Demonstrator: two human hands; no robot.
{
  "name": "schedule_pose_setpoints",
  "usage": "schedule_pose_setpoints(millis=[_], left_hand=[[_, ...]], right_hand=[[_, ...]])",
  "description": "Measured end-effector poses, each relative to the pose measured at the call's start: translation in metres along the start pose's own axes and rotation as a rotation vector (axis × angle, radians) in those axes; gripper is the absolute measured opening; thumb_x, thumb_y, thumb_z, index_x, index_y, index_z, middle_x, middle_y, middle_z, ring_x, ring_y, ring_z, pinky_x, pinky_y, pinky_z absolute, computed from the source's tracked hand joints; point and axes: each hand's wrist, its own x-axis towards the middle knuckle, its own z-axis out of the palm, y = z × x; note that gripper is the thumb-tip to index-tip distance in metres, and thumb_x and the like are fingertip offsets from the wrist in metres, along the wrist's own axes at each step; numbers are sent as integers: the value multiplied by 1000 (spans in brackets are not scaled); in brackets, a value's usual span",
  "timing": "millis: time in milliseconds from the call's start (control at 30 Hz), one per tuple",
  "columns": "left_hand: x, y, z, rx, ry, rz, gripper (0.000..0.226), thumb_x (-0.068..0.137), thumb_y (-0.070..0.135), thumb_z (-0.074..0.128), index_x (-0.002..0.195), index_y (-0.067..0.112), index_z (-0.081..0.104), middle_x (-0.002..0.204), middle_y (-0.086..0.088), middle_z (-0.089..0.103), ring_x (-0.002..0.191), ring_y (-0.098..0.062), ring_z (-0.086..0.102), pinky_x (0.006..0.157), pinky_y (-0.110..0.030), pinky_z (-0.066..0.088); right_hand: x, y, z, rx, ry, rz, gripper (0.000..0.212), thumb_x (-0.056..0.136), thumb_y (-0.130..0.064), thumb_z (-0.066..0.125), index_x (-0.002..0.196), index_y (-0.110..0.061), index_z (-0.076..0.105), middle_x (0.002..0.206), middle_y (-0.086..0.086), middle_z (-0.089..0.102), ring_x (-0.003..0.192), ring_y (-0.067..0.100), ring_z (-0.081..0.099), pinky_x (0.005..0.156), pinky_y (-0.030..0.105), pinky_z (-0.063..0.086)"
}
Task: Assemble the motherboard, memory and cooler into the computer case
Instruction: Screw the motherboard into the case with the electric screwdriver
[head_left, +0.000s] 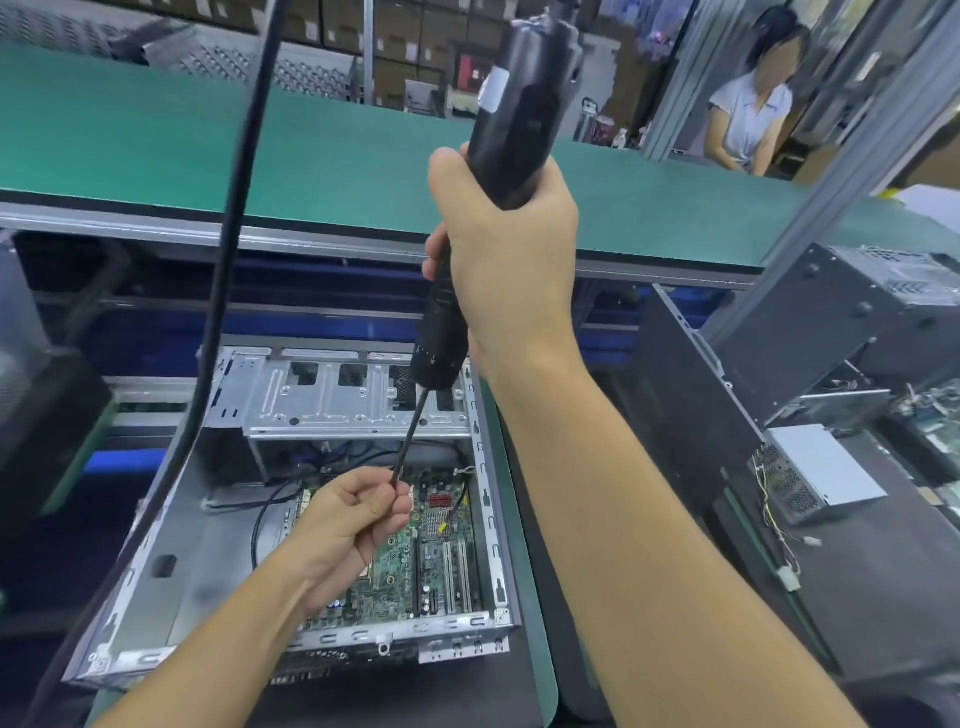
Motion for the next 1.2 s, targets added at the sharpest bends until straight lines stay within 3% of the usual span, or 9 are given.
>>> schedule_pose_setpoints(millis=[133,233,333,500,633,733,867,1067,1200], left_hand=[[-2,7,4,132,-12,105,30,63,5,79,92,15,79,82,-15,72,76,-24,74,64,-24,60],[-6,10,11,462,-3,239,28,65,8,78,91,21,78,85,-15,74,83,-30,74,72,-26,59],[-9,17,14,971,-10,379,30,66,21,86,90,38,76,81,4,76,80,-10,72,76,-19,57],[-13,20,14,1448,-121,509,22,72,31,85,73,43,67,81,28,69,79,9,64,72,-3,42],[-11,15,8,1548,-169,451,37,72,26,86,60,44,56,80,29,68,70,14,59,65,1,37],[-10,10,-2,1594,-217,377,30,72,31,85,64,40,58,79,26,69,72,9,62,64,-6,42],[-8,9,-16,1628,-296,269,19,72,37,84,71,39,65,78,26,68,73,6,65,67,-12,49],[5,5,-33,1709,-444,126,27,77,28,80,69,43,59,69,24,65,68,6,63,63,-9,46],[18,-5,-37,1734,-498,5,18,75,23,78,76,34,64,68,20,67,66,6,62,63,-12,51]], right_hand=[[1,4,-3,22,30,-16,18,90,-13,68,84,-14,52,64,-9,51,54,22,48,48,34,50],[1,8,-5,10,18,-22,17,90,-14,68,85,-13,52,65,-9,51,54,21,48,48,33,50],[-1,16,-7,-21,4,-4,15,90,-14,69,87,-11,54,65,-8,53,54,18,50,50,31,52],[-10,35,-8,-22,-31,58,21,91,-11,68,95,2,53,67,0,53,53,18,49,50,31,51],[-23,48,-5,-40,-79,88,20,89,-11,69,97,-1,53,69,8,53,54,26,48,51,34,49],[-34,58,-1,-65,-98,97,21,88,-12,69,96,-3,53,79,25,53,63,43,49,55,41,49],[-46,72,3,-62,-99,127,21,86,-9,69,91,-3,50,81,28,51,66,47,49,57,50,51],[-56,106,-1,-76,-121,173,17,86,-11,69,85,-12,51,76,26,51,63,44,50,55,41,47],[-57,128,-6,-40,-135,219,19,85,-10,68,84,-22,53,73,20,50,52,26,47,48,31,45]])
